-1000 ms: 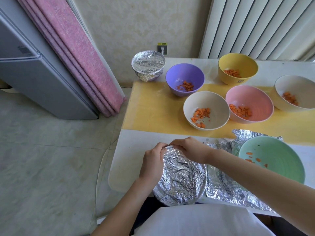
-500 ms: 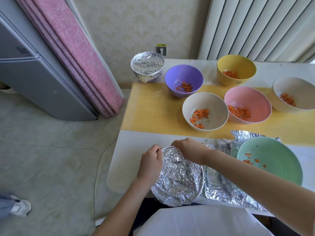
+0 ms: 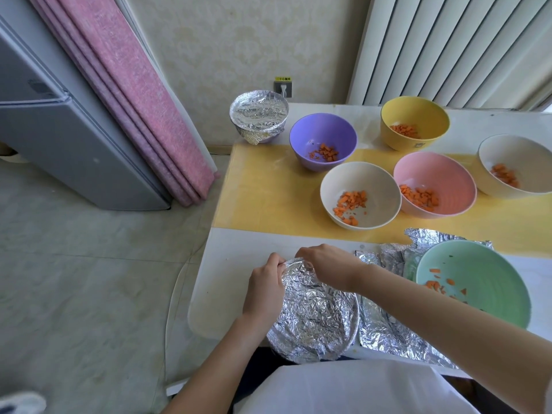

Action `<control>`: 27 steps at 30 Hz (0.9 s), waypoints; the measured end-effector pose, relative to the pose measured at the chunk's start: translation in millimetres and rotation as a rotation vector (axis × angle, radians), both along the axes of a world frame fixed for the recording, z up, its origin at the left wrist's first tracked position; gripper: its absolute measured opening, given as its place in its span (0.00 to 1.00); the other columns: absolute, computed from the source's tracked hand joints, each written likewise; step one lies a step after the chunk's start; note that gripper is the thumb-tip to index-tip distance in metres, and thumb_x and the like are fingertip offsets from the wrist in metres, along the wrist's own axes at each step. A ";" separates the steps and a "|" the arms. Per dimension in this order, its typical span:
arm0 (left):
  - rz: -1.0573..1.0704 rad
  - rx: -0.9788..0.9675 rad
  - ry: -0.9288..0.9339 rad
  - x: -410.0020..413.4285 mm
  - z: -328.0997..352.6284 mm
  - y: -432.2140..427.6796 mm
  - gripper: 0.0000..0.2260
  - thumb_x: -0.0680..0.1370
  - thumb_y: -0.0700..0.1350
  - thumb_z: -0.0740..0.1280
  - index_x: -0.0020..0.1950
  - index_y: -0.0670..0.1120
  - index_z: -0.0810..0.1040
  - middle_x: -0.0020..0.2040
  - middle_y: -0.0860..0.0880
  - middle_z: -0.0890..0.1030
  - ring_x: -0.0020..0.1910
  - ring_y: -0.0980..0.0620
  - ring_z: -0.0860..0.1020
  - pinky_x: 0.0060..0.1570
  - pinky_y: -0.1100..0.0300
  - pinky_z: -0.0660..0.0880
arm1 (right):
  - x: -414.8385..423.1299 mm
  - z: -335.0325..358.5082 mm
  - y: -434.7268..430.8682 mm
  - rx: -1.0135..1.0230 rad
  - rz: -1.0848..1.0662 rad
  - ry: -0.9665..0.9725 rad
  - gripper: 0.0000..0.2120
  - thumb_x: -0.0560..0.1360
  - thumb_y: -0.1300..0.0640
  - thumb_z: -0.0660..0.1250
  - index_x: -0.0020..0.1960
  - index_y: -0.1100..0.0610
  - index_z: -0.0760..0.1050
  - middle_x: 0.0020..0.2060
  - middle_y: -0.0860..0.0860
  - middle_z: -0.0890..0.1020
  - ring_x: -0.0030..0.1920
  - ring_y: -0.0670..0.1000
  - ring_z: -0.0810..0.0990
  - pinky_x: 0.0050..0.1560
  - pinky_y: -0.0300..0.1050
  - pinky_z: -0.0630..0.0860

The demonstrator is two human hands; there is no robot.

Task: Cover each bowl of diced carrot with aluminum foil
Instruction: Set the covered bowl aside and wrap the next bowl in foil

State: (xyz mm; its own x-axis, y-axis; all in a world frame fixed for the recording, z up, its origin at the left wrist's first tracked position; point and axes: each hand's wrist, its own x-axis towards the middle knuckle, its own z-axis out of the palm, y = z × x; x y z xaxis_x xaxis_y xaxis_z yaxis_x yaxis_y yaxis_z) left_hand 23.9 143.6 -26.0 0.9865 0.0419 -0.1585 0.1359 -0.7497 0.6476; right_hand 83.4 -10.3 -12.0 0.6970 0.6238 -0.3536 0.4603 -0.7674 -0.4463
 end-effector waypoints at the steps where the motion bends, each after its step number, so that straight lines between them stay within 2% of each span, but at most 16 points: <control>1: -0.004 0.003 -0.001 0.5 0.8 -0.3 0.07 0.81 0.40 0.57 0.50 0.41 0.73 0.41 0.42 0.80 0.39 0.43 0.78 0.37 0.49 0.73 | 0.2 0.7 0.9 0.005 0.008 0.004 0.22 0.73 0.73 0.53 0.62 0.59 0.71 0.47 0.53 0.79 0.40 0.50 0.72 0.39 0.43 0.71; 4: -0.015 -0.007 -0.019 0.5 1.6 -1.3 0.06 0.81 0.40 0.58 0.50 0.40 0.73 0.42 0.41 0.81 0.40 0.43 0.79 0.37 0.48 0.74 | -0.2 1.2 3.5 0.008 0.014 -0.010 0.18 0.74 0.72 0.54 0.59 0.60 0.72 0.44 0.54 0.79 0.38 0.51 0.71 0.39 0.45 0.69; 6: -0.019 -0.005 -0.026 -0.5 2.0 -1.6 0.06 0.81 0.40 0.58 0.50 0.41 0.73 0.42 0.41 0.81 0.40 0.44 0.79 0.38 0.47 0.75 | 0.5 1.6 4.9 0.017 -0.004 -0.031 0.19 0.73 0.72 0.54 0.59 0.59 0.74 0.38 0.52 0.77 0.37 0.52 0.71 0.36 0.45 0.67; 9: -0.020 0.015 -0.039 -2.4 1.2 -0.4 0.06 0.81 0.41 0.57 0.49 0.41 0.73 0.39 0.42 0.80 0.37 0.44 0.77 0.34 0.51 0.71 | 2.4 1.6 6.3 0.022 0.007 -0.035 0.19 0.72 0.72 0.55 0.57 0.60 0.74 0.30 0.43 0.66 0.35 0.52 0.68 0.30 0.39 0.62; 10: -0.018 0.020 -0.049 -3.0 1.2 0.1 0.06 0.81 0.41 0.57 0.49 0.41 0.73 0.39 0.42 0.79 0.36 0.44 0.76 0.33 0.51 0.69 | 2.6 1.9 6.5 0.023 0.014 -0.031 0.18 0.72 0.72 0.54 0.57 0.60 0.74 0.30 0.43 0.66 0.35 0.51 0.68 0.31 0.39 0.62; 14: -0.015 0.029 -0.085 -4.3 3.0 2.0 0.06 0.81 0.41 0.57 0.49 0.41 0.73 0.37 0.44 0.78 0.33 0.46 0.73 0.31 0.57 0.61 | 1.8 -3.2 8.0 0.105 -0.016 0.003 0.15 0.78 0.67 0.54 0.60 0.56 0.74 0.37 0.50 0.76 0.36 0.51 0.72 0.38 0.44 0.68; 20: -0.017 0.016 -0.096 -5.9 3.3 1.9 0.06 0.81 0.41 0.57 0.49 0.41 0.72 0.34 0.48 0.74 0.32 0.47 0.71 0.31 0.58 0.58 | 2.1 -6.4 8.3 0.108 -0.029 -0.017 0.12 0.77 0.67 0.56 0.51 0.57 0.76 0.32 0.50 0.74 0.33 0.52 0.69 0.37 0.47 0.68; 22: -0.001 -0.010 -0.095 -4.3 3.4 2.2 0.06 0.81 0.41 0.57 0.48 0.42 0.73 0.33 0.49 0.72 0.30 0.50 0.68 0.30 0.58 0.57 | 1.6 -4.7 8.2 0.120 -0.028 -0.014 0.12 0.79 0.65 0.55 0.55 0.56 0.75 0.36 0.52 0.78 0.35 0.52 0.72 0.39 0.48 0.70; 24: 0.025 -0.064 -0.086 -3.1 3.1 3.6 0.06 0.81 0.39 0.58 0.47 0.42 0.73 0.30 0.51 0.70 0.27 0.55 0.66 0.28 0.59 0.57 | 0.0 -2.2 7.4 0.154 -0.063 -0.003 0.13 0.81 0.60 0.54 0.61 0.56 0.74 0.45 0.52 0.81 0.42 0.51 0.76 0.43 0.45 0.70; 27: 0.108 -0.113 -0.080 -3.7 -2.2 7.5 0.07 0.81 0.38 0.58 0.45 0.42 0.72 0.29 0.52 0.69 0.27 0.56 0.64 0.27 0.61 0.59 | -3.0 -2.6 2.1 0.198 -0.143 0.010 0.14 0.82 0.57 0.53 0.64 0.56 0.72 0.55 0.51 0.80 0.53 0.52 0.78 0.50 0.43 0.70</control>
